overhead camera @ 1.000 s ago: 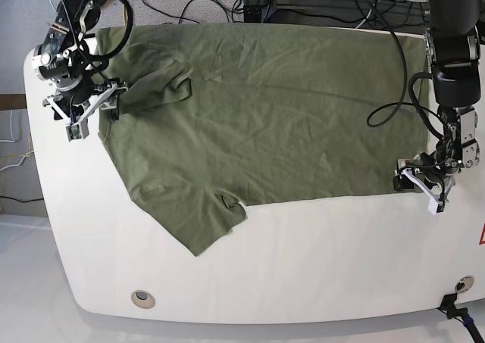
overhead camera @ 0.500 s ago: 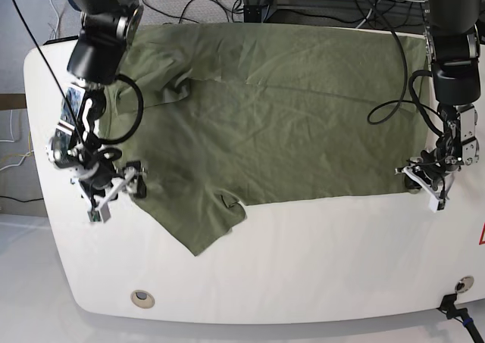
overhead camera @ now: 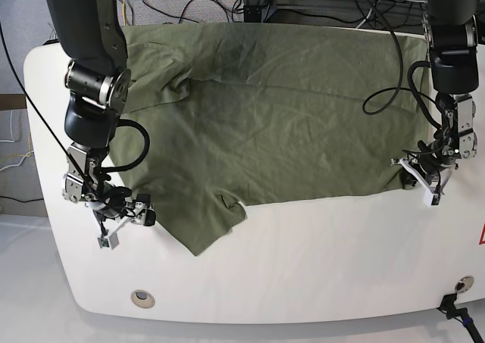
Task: Fold the T-shirt properly
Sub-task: 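Move both grippers to the shirt's hem and grasp the hem edge, then lift the hem and fold it over toward the collar with both grippers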
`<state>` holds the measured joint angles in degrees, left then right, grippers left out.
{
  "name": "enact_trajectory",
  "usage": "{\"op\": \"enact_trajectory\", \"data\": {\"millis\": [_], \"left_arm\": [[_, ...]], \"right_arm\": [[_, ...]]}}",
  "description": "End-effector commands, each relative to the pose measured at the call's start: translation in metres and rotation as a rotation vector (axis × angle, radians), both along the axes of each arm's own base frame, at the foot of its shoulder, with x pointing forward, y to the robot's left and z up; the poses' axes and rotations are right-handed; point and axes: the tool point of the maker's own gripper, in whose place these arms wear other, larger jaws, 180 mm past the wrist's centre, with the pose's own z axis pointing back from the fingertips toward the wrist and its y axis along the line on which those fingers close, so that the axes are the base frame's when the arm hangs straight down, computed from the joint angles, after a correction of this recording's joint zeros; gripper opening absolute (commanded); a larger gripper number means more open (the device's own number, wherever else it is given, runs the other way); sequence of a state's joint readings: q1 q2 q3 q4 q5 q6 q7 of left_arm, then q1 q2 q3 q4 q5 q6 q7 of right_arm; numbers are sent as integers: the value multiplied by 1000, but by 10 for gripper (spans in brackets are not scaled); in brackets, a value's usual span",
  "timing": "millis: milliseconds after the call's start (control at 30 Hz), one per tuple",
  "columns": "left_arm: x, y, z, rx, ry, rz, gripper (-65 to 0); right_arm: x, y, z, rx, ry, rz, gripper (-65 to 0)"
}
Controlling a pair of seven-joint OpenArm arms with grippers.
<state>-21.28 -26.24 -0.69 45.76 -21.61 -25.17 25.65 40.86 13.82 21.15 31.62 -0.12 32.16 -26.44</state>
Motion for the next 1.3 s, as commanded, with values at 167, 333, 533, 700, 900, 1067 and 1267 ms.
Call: {"op": "enact_trajectory", "data": {"millis": [167, 333, 533, 700, 900, 1067, 1267], "left_arm": [[16, 8, 24, 5, -71, 6, -650], [16, 8, 24, 5, -71, 6, -650], [16, 7, 24, 4, -71, 6, -650], [17, 7, 24, 3, -75, 6, -650], [19, 7, 27, 2, -92, 5, -650], [25, -4, 51, 13, -188, -30, -650], [18, -4, 75, 2, -283, -7, -650]], "right_arm": [[-2, -9, -8, 30, -38, -40, -230], [-5, 13, -17, 58, -24, -18, -230], [-4, 35, -19, 85, -23, 4, -234], [-3, 35, -18, 87, -30, 3, -485], [5, 35, -7, 85, -50, 12, -650], [13, 28, 15, 33, -70, 31, -650], [-6, 23, 34, -102, -51, 73, -650]]}}
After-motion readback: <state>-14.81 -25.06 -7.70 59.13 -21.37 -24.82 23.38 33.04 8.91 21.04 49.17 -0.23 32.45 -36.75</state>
